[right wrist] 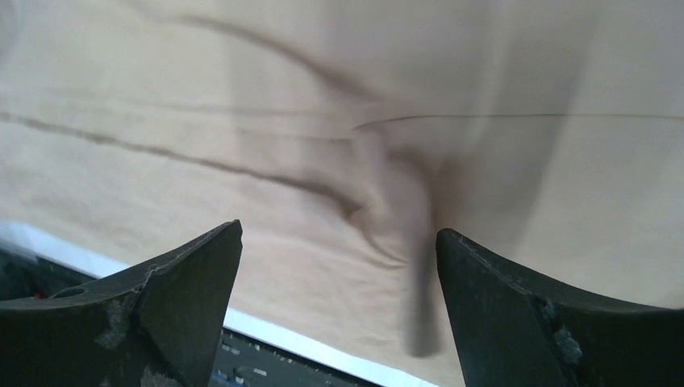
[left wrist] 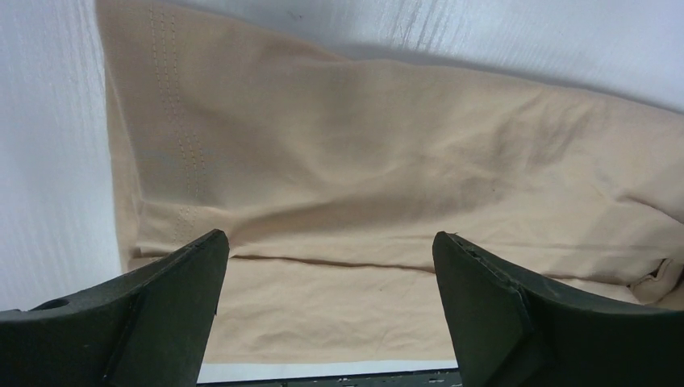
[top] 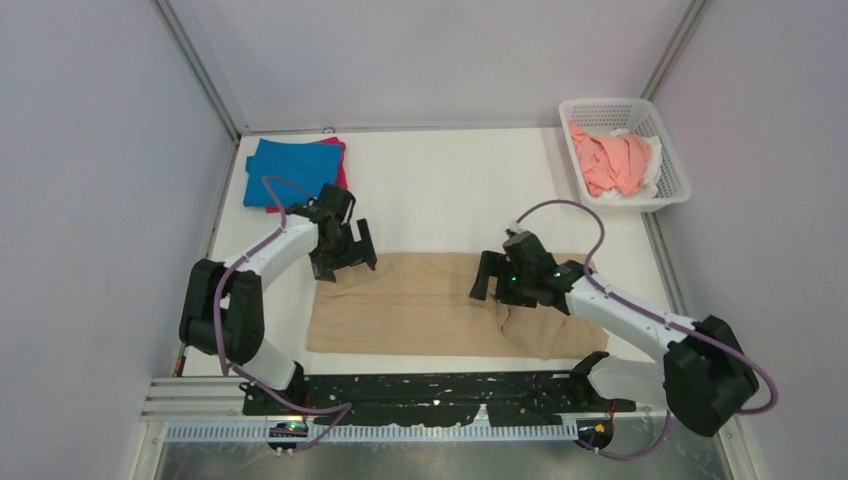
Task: Fold and stack the t-shirts
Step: Rotate the tshirt 90 degrees
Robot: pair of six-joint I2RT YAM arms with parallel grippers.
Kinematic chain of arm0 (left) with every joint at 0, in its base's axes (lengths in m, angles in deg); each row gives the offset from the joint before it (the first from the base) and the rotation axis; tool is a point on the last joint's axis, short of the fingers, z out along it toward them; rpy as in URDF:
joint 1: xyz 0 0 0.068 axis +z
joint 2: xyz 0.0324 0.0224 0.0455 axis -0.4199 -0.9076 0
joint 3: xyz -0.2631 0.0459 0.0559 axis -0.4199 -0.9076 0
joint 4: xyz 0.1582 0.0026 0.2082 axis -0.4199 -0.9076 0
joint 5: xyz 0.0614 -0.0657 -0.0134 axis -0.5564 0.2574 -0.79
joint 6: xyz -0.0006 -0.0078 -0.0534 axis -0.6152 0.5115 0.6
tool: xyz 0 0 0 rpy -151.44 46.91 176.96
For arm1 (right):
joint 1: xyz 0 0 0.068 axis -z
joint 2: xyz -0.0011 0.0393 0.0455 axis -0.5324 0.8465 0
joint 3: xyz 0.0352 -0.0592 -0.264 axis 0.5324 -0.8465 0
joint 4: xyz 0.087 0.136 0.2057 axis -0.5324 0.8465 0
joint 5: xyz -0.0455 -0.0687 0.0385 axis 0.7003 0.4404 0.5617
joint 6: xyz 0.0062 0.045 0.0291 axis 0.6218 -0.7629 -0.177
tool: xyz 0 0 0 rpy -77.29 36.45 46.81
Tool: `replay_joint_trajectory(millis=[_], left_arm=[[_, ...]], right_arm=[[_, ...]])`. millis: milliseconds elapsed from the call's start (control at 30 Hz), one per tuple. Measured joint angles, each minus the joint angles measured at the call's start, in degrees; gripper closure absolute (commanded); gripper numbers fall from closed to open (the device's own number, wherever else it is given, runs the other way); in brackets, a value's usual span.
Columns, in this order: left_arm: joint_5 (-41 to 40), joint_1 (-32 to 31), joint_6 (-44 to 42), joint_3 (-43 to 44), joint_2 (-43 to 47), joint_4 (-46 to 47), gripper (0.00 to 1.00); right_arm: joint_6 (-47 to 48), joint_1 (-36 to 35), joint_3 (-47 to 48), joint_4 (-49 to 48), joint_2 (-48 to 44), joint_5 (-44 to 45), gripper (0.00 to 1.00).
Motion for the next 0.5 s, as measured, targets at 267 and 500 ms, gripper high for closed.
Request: replay_joint_trajectory(millis=[267,500], left_arm=[[-0.33,0.13,0.02,0.02,0.59,-0.07,0.00],[4.46,-1.36,0.09,0.57,-0.48,1.64,0.00]], right_arm=[[1.42,-9.20,2.78,3.56,-1.49,2.73,0.05],[-7.76,-7.15,-1.44,11.06,-20.48,12.39,0.05]])
